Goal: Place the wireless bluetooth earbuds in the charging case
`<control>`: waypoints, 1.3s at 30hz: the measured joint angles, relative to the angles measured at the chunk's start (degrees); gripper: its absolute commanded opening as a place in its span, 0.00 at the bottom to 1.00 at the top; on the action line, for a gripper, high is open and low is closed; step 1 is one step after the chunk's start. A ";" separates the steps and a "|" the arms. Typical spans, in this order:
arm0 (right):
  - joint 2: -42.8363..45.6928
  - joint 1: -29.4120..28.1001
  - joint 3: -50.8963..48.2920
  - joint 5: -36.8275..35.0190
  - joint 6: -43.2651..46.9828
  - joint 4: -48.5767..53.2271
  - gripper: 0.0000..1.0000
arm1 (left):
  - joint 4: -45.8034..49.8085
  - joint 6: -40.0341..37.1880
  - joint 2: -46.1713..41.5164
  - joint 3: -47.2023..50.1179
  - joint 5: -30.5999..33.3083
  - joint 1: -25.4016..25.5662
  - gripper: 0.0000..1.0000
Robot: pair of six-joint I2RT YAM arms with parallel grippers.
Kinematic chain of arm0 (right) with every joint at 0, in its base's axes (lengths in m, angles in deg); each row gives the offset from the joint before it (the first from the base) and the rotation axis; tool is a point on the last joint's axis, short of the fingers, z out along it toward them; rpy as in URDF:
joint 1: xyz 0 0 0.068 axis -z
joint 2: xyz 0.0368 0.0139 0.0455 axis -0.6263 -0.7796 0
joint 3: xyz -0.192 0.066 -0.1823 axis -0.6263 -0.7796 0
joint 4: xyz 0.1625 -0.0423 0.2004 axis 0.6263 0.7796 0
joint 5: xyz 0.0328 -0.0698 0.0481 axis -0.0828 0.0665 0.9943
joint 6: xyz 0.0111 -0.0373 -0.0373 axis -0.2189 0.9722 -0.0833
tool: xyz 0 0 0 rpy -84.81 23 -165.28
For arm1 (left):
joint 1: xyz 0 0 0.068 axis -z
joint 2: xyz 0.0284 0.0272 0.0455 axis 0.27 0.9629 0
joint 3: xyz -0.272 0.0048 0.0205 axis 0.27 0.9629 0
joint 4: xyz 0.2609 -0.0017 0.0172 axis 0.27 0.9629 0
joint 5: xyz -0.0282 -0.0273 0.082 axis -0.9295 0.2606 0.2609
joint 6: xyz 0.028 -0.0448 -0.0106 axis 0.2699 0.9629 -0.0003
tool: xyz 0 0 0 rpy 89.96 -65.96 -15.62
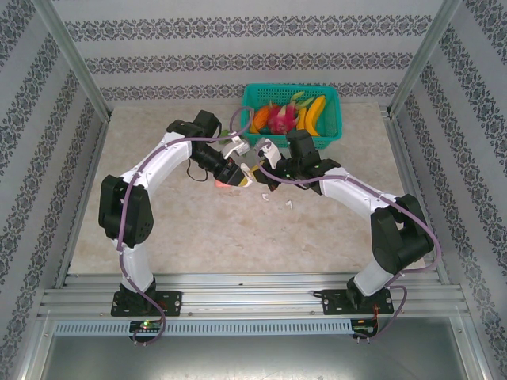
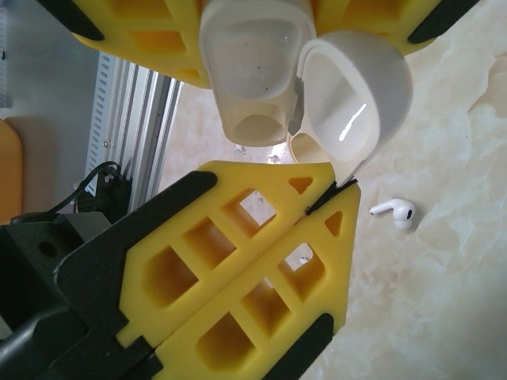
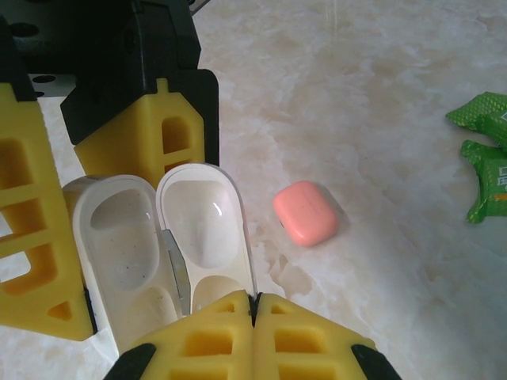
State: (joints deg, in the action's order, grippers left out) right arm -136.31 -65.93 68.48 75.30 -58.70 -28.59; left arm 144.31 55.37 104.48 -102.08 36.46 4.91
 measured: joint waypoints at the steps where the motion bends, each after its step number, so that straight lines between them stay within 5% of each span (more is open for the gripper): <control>1: 0.04 0.00 0.00 0.00 0.00 0.13 0.00 | 0.02 0.00 0.00 0.00 0.00 0.00 0.22; 5: 0.26 0.00 0.00 -0.39 0.00 0.35 0.00 | 0.00 0.00 0.00 0.00 -0.04 0.00 0.15; 10: 1.40 0.07 0.00 -2.21 -0.74 0.42 0.32 | -0.46 0.02 0.00 0.02 -0.24 0.00 0.07; 13: 3.61 0.57 0.00 -3.30 -2.25 0.33 0.39 | -1.66 0.24 -0.07 0.66 -0.28 0.00 0.00; 23: 13.14 5.99 -1.05 -6.25 -9.77 1.97 0.62 | -10.45 6.10 -2.05 7.61 0.76 -0.44 0.00; 24: 13.35 6.49 -1.11 -6.56 -10.95 2.36 0.68 | -11.61 7.02 -2.75 8.39 1.33 -0.44 0.00; 26: 13.42 7.89 -1.20 -6.95 -13.88 3.34 0.98 | -14.53 9.46 -4.94 10.38 2.64 -0.44 0.00; 39: 11.23 16.94 -3.02 -2.43 -35.36 -1.09 0.98 | -37.70 20.83 -21.73 30.25 13.40 -0.44 0.00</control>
State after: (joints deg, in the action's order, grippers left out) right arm -125.08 -48.99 65.46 72.88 -94.06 -29.68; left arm 106.60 76.20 82.76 -71.83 49.86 4.48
